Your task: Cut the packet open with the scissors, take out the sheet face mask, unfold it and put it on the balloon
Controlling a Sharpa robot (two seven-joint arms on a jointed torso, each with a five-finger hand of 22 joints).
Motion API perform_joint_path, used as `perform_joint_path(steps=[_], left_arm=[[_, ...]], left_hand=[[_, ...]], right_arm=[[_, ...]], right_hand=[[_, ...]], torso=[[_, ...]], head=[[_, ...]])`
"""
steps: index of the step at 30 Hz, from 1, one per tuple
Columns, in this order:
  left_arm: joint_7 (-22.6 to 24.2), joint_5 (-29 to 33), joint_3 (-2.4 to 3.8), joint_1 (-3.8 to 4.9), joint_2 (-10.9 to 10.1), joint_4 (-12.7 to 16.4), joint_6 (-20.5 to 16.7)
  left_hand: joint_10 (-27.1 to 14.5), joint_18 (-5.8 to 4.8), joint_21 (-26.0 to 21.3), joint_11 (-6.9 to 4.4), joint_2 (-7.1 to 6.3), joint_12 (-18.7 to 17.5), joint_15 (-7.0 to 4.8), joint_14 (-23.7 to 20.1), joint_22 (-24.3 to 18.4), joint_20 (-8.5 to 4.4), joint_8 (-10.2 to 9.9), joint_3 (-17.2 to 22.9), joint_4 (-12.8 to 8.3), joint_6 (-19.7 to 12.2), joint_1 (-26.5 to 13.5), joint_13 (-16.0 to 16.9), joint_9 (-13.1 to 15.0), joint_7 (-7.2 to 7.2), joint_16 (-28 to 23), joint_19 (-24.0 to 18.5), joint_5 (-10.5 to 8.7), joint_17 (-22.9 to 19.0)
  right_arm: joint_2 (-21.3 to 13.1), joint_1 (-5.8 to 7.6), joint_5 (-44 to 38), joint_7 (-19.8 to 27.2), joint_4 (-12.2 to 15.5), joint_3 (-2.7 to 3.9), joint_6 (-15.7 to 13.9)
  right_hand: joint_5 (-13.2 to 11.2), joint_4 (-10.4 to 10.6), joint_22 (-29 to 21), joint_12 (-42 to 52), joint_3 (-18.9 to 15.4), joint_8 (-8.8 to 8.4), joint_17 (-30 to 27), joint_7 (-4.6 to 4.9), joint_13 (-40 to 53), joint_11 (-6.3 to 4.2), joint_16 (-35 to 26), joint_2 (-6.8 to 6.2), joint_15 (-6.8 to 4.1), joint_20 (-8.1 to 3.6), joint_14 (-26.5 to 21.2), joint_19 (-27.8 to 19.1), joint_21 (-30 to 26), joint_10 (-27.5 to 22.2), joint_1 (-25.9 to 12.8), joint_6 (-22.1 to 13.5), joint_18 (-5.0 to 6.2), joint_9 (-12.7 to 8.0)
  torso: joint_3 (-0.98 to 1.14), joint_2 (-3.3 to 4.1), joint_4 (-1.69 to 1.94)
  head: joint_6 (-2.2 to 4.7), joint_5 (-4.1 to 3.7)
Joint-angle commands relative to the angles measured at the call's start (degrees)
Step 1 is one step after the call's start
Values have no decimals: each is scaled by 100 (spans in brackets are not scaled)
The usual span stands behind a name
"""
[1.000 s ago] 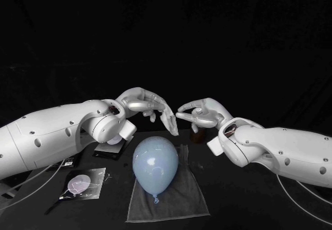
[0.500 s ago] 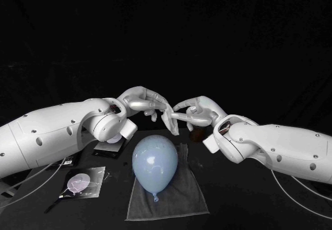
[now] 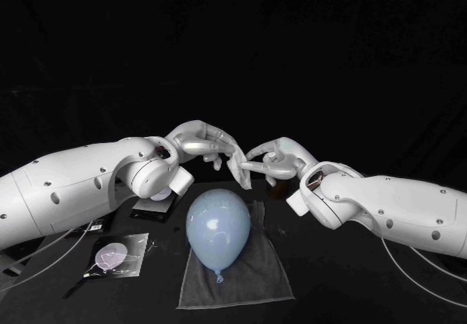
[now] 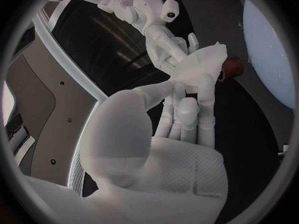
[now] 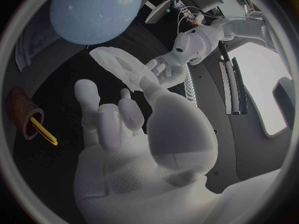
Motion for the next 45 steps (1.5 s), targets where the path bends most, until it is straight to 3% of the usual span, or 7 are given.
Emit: perform_joint_path(steps=[1,16,27,35,40,45], left_arm=[[75,-22,7,11,3,17,87],[92,-22,7,10,-16,24,83],[94,-21,8,10,-16,27,84],[97,-6,7,10,-6,31,108],[100,11,7,9,6,31,120],[107,27,7,9,6,23,100]], left_hand=[[-2,86,29,-38,42,12,10,40,7,2,24,-24,-22,29,-2,1,12,-6,17,-21,18,4],[-2,86,29,-38,42,12,10,40,7,2,24,-24,-22,29,-2,1,12,-6,17,-21,18,4],[-2,86,29,-38,42,12,10,40,7,2,24,-24,-22,29,-2,1,12,-6,17,-21,18,4],[-2,86,29,-38,42,12,10,40,7,2,24,-24,-22,29,-2,1,12,-6,17,-21,18,4],[-2,86,29,-38,42,12,10,40,7,2,24,-24,-22,29,-2,1,12,-6,17,-21,18,4],[-3,87,35,-38,58,15,12,42,11,5,27,-45,-32,26,-8,1,12,-6,28,-28,18,13]], right_arm=[[7,-9,-129,-100,-6,3,4],[-33,-61,-148,-200,-52,-1,12],[-26,-88,-125,-144,-65,-1,-46],[-11,-90,-60,-98,-71,-1,-108],[-9,-91,67,2,-73,-1,-208],[-18,-91,142,46,-71,-1,-305]], right_hand=[[-34,10,62,50,-39,59,38,-15,40,-26,46,59,-4,-17,61,71,65,58,62,101,-17,7],[-62,7,268,202,67,184,129,-131,138,-130,143,289,-93,-98,159,218,286,180,206,388,-59,3],[-74,-134,686,628,365,535,501,-396,513,-355,408,562,-279,-258,409,533,739,500,496,805,-155,148],[-73,-118,767,677,422,578,557,-419,560,-382,447,599,-312,-300,448,591,825,550,474,780,-177,173],[-71,-335,969,854,770,641,707,-404,733,-386,544,727,-335,-337,540,735,1040,681,703,718,-228,223],[-71,-527,1202,1093,1172,772,919,-398,972,-382,674,680,-332,-343,659,888,1285,842,627,765,-282,305]], torso=[[1,-2,-4],[6,2,-1],[0,-3,0],[2,-1,-4],[2,-1,-6],[5,-6,-3]], head=[[-9,3],[-11,-1],[-22,-7],[-32,-21],[-37,-31],[-48,-43]])
